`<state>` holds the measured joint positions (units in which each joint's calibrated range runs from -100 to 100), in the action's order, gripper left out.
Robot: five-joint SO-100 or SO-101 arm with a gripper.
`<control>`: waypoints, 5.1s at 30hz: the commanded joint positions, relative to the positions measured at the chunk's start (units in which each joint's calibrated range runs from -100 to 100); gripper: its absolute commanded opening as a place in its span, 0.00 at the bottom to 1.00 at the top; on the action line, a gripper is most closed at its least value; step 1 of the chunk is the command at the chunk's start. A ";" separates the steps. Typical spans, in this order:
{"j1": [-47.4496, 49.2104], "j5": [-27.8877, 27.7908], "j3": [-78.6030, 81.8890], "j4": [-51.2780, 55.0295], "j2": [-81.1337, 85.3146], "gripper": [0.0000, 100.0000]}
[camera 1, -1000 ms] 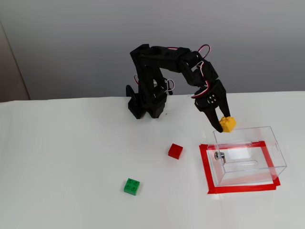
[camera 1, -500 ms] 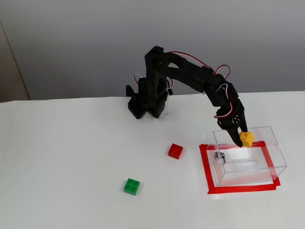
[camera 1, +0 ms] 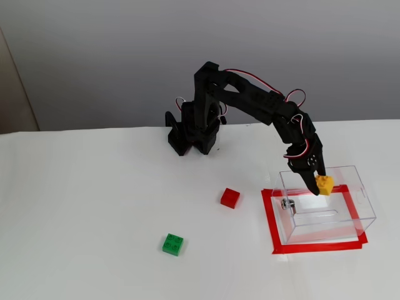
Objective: Pick the yellow lego brick and place it into the transparent box
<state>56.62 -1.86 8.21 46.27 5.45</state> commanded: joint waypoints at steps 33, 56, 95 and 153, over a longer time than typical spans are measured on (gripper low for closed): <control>-0.91 -0.49 -11.37 0.38 4.26 0.02; -59.40 -0.49 8.79 24.22 42.62 0.02; -63.54 -0.49 88.72 1.51 94.21 0.02; -65.98 -0.34 90.98 3.86 94.21 0.02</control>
<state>-9.19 -2.15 98.41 50.04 99.07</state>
